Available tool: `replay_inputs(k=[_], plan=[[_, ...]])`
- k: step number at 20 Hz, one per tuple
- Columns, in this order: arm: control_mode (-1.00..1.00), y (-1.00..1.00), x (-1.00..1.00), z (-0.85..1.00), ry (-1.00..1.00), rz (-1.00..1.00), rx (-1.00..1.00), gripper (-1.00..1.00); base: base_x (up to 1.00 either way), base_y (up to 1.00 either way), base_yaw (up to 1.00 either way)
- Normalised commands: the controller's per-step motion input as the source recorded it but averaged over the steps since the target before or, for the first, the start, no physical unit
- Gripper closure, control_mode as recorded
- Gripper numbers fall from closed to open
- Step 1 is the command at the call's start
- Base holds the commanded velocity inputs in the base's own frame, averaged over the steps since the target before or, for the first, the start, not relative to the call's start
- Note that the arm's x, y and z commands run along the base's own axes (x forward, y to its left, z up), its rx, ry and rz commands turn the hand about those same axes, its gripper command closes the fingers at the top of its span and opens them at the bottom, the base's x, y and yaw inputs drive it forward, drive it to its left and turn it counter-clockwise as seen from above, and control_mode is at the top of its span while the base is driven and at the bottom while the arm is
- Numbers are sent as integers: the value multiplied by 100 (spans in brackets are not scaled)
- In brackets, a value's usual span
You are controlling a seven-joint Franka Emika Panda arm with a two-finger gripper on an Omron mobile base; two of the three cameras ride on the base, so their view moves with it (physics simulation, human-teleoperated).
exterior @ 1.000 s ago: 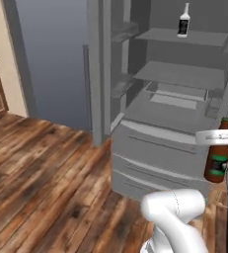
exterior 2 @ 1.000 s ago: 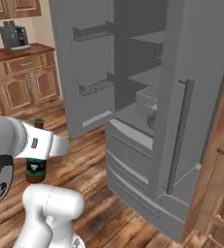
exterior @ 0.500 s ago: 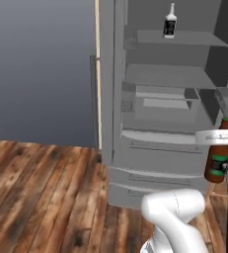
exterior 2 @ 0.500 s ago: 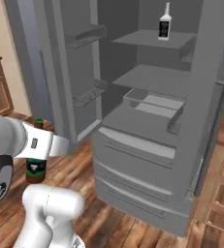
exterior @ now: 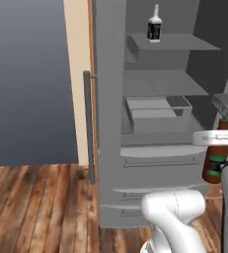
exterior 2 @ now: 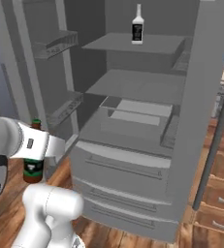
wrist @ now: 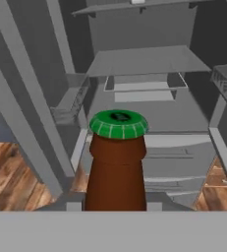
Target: Place the liquor and beer on the top shelf of the fridge to keep them out of children's reach, and place the sweet potato on lower shelves for easy access.
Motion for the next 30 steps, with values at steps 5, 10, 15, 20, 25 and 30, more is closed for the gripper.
replay_inputs(k=[5, 10, 15, 20, 25, 30], plan=[[100, 0, 0, 0, 0, 0, 0, 100, 62, 0, -29], [100, 0, 0, 0, 0, 0, 0, 100, 60, -1, -28], [100, 0, 0, 0, 0, 0, 0, 100, 59, -3, -27], [100, 0, 0, 0, 0, 0, 0, 100, 53, -9, -21], [100, 0, 0, 0, 0, 0, 0, 100, 43, -20, -13], [-100, -16, 10, 0, -2, 0, 2, 100, 15, -19, -2]])
